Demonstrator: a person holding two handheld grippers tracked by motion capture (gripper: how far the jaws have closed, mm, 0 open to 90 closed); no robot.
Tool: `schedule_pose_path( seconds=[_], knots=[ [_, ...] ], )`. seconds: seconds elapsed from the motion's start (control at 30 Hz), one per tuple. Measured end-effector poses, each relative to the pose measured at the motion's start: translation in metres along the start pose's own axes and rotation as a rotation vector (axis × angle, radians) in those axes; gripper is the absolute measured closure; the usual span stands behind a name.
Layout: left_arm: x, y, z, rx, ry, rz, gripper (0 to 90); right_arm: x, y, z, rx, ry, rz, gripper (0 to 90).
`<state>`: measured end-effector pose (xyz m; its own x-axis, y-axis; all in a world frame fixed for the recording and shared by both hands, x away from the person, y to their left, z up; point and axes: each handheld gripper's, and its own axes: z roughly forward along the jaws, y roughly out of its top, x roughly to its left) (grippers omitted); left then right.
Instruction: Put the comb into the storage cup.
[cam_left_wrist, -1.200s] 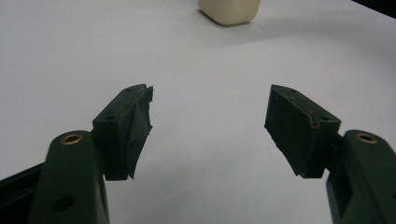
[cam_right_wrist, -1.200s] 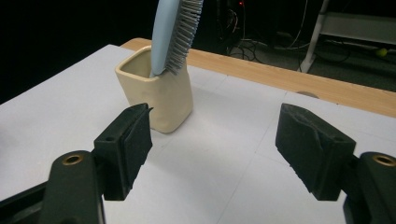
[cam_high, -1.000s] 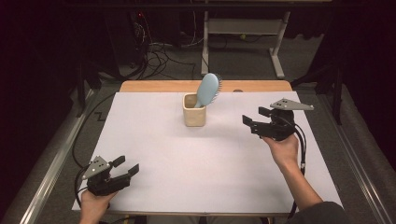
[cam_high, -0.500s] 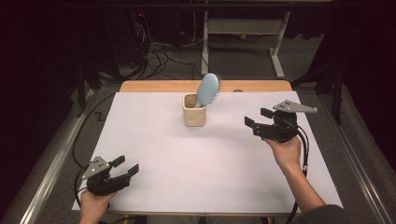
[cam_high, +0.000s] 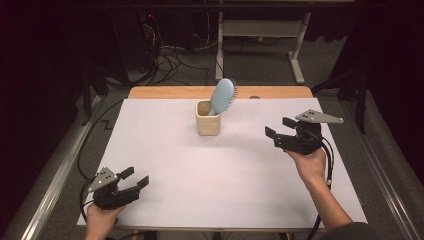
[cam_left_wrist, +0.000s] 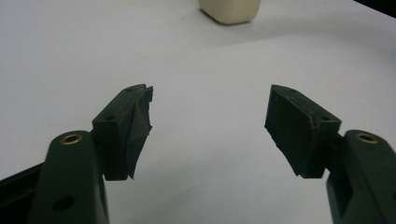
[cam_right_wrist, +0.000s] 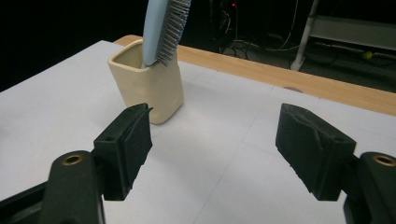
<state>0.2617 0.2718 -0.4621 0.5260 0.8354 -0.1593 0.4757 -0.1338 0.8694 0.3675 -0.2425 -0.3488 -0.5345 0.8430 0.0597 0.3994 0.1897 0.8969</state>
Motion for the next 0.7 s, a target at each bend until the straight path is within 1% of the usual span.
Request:
schedule_pose_path(
  seconds=[0.7],
  knots=[
    [0.0,0.0,-0.001,-0.005,0.004,0.0,31.7,-0.004,-0.01,-0.012,-0.021,-0.001,0.02,27.4]
  ],
)
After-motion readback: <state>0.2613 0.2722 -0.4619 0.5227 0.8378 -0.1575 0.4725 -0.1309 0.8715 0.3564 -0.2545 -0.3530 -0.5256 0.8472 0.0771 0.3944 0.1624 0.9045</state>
